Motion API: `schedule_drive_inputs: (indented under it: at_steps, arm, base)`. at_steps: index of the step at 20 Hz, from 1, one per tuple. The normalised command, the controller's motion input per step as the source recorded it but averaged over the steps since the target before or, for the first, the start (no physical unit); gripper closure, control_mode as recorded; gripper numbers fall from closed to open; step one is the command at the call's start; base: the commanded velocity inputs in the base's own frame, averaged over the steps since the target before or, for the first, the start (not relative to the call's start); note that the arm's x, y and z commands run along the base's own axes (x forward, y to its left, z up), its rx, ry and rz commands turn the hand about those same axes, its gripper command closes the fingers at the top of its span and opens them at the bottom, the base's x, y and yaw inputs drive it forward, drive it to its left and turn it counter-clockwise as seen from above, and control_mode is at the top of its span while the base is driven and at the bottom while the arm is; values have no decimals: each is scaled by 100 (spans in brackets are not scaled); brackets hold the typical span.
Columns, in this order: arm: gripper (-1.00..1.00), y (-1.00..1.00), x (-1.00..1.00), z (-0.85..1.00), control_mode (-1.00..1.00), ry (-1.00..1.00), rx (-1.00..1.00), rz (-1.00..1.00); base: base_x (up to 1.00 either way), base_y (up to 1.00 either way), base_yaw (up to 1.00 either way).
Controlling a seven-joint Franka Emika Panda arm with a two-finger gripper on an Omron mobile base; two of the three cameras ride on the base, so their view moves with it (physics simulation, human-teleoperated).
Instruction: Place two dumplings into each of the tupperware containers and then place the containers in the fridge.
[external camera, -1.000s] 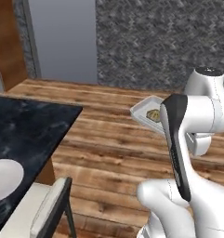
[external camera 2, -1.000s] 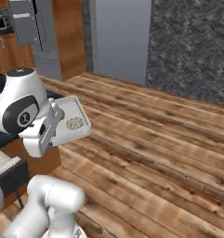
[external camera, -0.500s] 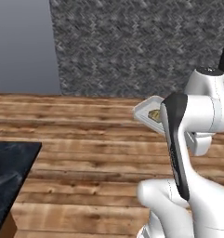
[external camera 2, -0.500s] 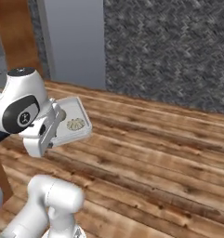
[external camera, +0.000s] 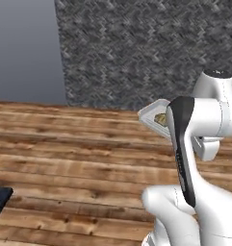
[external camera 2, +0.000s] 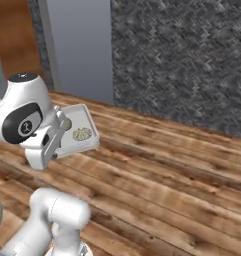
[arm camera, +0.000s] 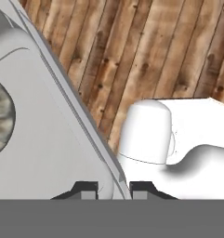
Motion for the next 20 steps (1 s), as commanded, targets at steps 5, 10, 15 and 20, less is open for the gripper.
schedule_drive_inputs:
  at_steps: [5,10,15,20]
  arm:
    - [100,0,0,0,100,0,0,0]
    - [100,0,0,0,100,0,0,0]
    - [100,0,0,0,100,0,0,0]
    - [100,0,0,0,100,0,0,0]
  base:
    - [100,-30,52]
    - [100,-30,58]
    - [100,-37,58]
    - [100,-43,61]
